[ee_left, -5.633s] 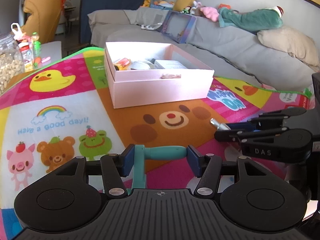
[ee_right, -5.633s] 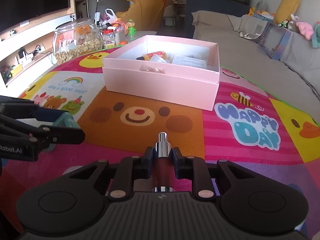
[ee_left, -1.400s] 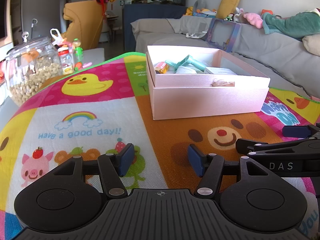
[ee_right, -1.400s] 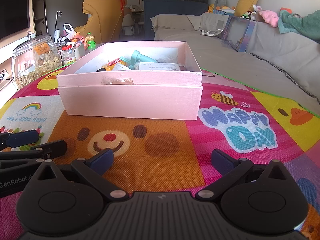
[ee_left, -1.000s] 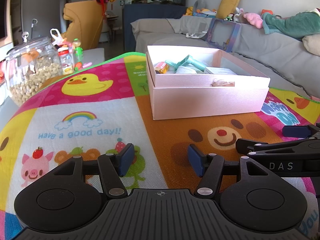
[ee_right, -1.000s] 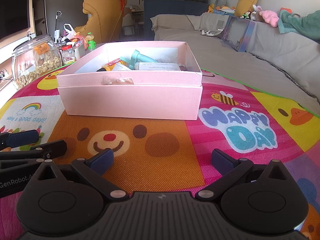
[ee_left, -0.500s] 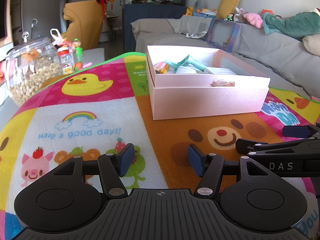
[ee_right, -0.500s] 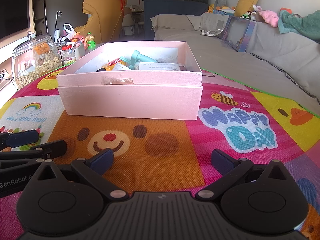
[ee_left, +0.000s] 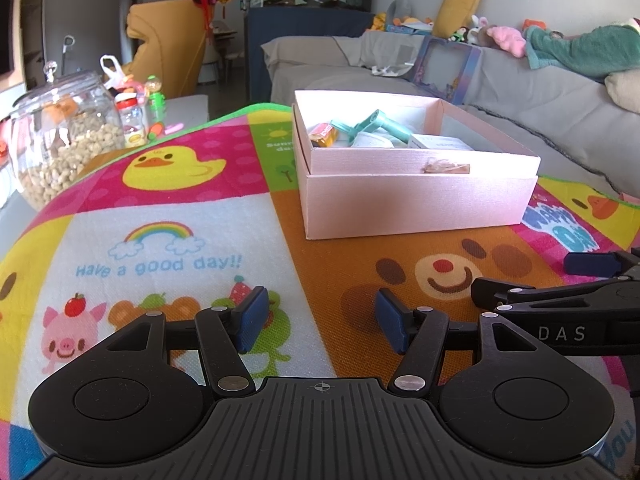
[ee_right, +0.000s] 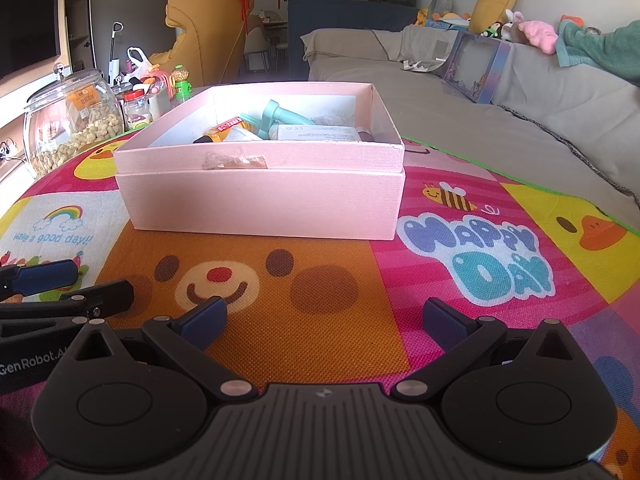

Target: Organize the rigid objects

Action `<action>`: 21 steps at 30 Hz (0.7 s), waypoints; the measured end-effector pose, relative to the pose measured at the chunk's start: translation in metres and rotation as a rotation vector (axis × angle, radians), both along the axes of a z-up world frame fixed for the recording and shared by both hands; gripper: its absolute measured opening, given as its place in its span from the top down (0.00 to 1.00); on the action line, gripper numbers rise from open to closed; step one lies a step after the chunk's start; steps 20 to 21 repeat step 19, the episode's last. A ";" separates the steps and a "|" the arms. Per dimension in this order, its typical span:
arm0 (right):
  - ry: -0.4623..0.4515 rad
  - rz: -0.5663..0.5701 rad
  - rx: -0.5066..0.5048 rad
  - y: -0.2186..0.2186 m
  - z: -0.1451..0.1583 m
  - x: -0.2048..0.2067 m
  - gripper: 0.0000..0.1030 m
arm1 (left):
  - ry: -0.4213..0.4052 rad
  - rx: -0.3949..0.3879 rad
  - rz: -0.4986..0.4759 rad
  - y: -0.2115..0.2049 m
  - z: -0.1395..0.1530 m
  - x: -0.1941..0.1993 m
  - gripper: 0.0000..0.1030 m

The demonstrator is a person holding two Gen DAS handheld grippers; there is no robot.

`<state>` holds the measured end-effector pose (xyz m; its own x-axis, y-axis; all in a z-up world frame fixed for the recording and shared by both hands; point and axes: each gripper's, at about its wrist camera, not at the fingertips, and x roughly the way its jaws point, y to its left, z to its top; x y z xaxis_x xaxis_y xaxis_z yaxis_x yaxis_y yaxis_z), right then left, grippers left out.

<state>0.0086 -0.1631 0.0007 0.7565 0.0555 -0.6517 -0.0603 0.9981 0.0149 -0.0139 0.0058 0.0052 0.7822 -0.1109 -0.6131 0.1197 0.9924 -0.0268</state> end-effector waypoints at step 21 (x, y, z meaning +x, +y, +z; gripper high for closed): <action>0.000 0.000 0.000 0.000 0.000 0.000 0.00 | -0.003 0.012 0.018 -0.003 0.000 -0.002 0.40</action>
